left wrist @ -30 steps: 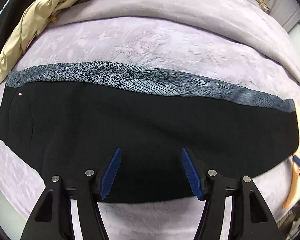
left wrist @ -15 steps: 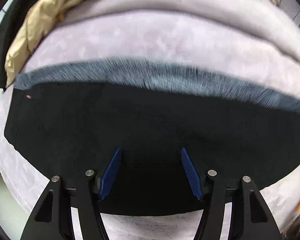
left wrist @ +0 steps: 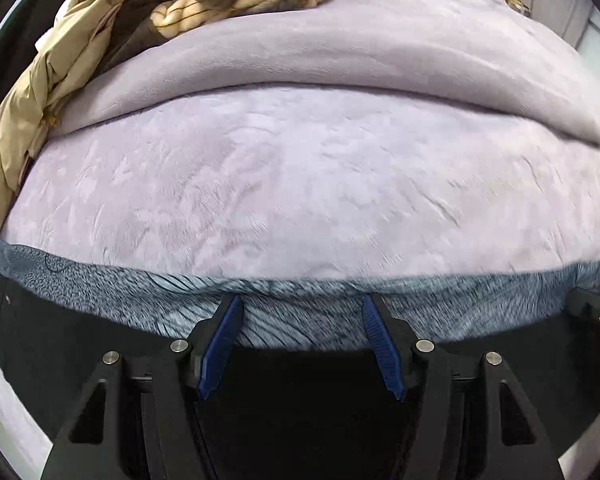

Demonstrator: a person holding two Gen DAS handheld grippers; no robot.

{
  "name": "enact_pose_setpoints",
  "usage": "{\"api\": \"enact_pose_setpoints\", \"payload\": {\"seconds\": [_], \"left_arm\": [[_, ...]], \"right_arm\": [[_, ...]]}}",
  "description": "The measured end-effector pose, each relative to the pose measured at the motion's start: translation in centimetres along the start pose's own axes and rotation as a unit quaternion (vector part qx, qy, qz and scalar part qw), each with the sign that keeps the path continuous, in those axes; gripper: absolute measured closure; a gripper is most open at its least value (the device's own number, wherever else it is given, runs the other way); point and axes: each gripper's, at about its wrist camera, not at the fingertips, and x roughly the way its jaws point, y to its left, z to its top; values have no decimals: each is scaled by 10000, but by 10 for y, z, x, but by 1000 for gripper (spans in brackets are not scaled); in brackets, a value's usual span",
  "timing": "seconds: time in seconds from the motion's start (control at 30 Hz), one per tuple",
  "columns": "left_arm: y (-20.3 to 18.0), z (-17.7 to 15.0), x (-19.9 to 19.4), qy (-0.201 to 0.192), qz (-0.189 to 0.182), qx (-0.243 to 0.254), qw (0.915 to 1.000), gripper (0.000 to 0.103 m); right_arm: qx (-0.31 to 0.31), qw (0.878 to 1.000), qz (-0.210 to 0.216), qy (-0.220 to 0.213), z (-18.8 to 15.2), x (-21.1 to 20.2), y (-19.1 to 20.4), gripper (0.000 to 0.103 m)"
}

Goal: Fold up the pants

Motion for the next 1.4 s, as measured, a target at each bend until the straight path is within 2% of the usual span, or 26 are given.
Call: {"api": "enact_pose_setpoints", "payload": {"seconds": [0.03, 0.07, 0.1, 0.17, 0.2, 0.27, 0.3, 0.4, 0.47, 0.57, 0.63, 0.67, 0.73, 0.77, 0.83, 0.87, 0.9, 0.97, 1.03, 1.07, 1.13, 1.27, 1.33, 1.4], "left_arm": [[4, 4, 4, 4, 0, -34, 10000, 38], [9, 10, 6, 0, 24, -57, 10000, 32], [15, 16, 8, -29, 82, -76, 9999, 31], [23, 26, 6, -10, 246, -139, 9996, 31], [29, 30, 2, -4, 260, -208, 9994, 31], [43, 31, -11, -88, 280, -293, 9991, 31], [52, 32, -16, -102, 333, -266, 9990, 31], [79, 10, -35, -66, 635, -201, 9978, 31], [101, -22, -39, 32, 786, -323, 9964, 31], [136, -57, -44, 233, 1033, -652, 9922, 31], [155, -73, -38, 435, 1096, -908, 9889, 31], [168, -83, -33, 554, 1113, -1095, 9862, 31], [178, -99, -30, 550, 990, -1313, 9849, 21], [180, -101, -26, 513, 1047, -1354, 9839, 15], [179, -97, -16, 570, 1054, -1287, 9844, 15], [177, -94, -12, 578, 1066, -1248, 9847, 15], [178, -92, -10, 563, 1064, -1232, 9851, 15], [178, -89, -6, 534, 1037, -1197, 9859, 15], [183, -85, -3, 543, 1021, -1241, 9855, 10], [186, -86, -1, 538, 1046, -1279, 9848, 6], [186, -86, -8, 543, 996, -1327, 9846, 5], [189, -86, -16, 589, 1047, -1267, 9846, 6], [192, -87, -24, 595, 1064, -1257, 9846, 6], [198, -89, -32, 568, 1098, -1299, 9838, 6]], "right_arm": [[88, 9999, -112, -97, 5, -5, -12, 101], [235, 9991, -281, -199, 10, -11, -27, 101], [406, 9974, -516, -298, 16, -19, -42, 100], [732, 9939, -724, -384, 20, -35, -69, 100], [897, 9930, -649, -417, 20, -46, -78, 95], [1016, 9920, -505, -561, 14, -73, -86, 93], [1029, 9918, -490, -579, 7, -85, -86, 88], [1412, 9881, -13, -617, -30, -114, -93, 82], [1789, 9822, 281, -501, -65, -123, -98, 81], [2355, 9701, 537, -224, -114, -115, -101, 77], [2638, 9626, 607, -104, -133, -96, -98, 75], [2755, 9595, 571, -101, -135, -90, -97, 75], [3055, 9494, 677, -281, -140, -84, -108, 75], [3161, 9452, 735, -362, -137, -82, -112, 75], [3354, 9373, 835, -451, -129, -80, -119, 75], [3351, 9372, 841, -486, -124, -81, -119, 84], [3306, 9385, 843, -532, -118, -84, -117, 87], [3175, 9439, 728, -544, -113, -89, -116, 87], [3156, 9468, 385, -493, -116, -85, -123, 87], [3231, 9441, 461, -460, -118, -82, -127, 87], [3413, 9369, 626, -428, -123, -79, -132, 88], [3027, 9512, 494, -331, -120, -94, -112, 84], [2843, 9560, 665, -272, -122, -98, -98, 83], [2604, 9606, 971, -56, -124, -94, -76, 77]]}}
